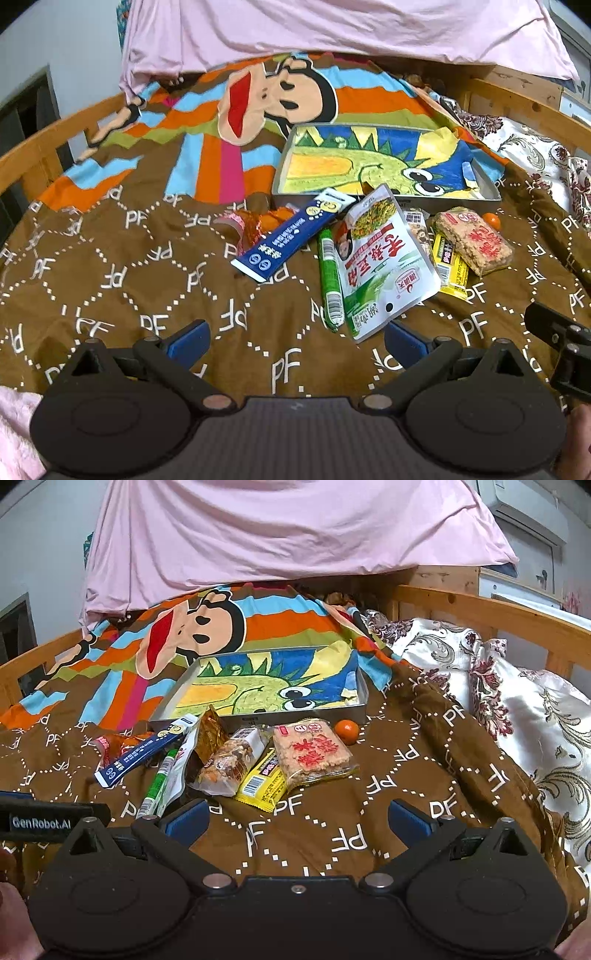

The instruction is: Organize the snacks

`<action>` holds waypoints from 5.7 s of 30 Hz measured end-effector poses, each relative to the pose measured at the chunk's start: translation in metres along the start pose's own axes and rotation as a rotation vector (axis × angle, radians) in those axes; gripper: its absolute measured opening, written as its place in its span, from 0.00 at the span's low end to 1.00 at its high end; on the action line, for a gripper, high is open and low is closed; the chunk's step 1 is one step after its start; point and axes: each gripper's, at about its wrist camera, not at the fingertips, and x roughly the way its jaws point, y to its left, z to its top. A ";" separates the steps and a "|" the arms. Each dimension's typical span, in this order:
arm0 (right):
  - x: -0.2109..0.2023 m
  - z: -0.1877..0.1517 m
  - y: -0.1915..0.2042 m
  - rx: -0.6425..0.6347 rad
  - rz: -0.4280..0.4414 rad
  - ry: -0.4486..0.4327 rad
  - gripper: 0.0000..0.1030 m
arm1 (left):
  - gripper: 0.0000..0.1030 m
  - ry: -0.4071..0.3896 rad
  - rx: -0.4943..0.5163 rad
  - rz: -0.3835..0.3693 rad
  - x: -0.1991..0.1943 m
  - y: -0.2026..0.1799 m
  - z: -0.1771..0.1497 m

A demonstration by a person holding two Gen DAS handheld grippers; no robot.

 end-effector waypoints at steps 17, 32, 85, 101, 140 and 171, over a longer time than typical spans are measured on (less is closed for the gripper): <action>0.022 0.010 0.034 -0.174 0.129 -0.034 1.00 | 1.00 0.054 0.083 -0.002 0.037 0.039 0.059; 0.072 0.014 0.062 -0.187 0.193 0.053 1.00 | 1.00 0.045 0.097 -0.194 0.084 0.052 0.092; 0.079 0.010 0.115 -0.302 0.386 -0.040 0.68 | 0.93 0.052 0.204 -0.618 0.152 0.077 0.099; 0.115 0.012 0.117 -0.235 0.281 0.017 0.21 | 0.55 0.115 0.351 -0.535 0.164 0.061 0.088; 0.079 -0.016 0.144 -0.927 -0.121 -0.451 0.09 | 0.35 -0.022 0.074 -0.366 0.123 0.071 0.107; 0.279 0.091 0.109 -0.548 -0.146 -0.210 0.10 | 0.35 -0.077 -0.246 -0.396 0.280 0.040 0.187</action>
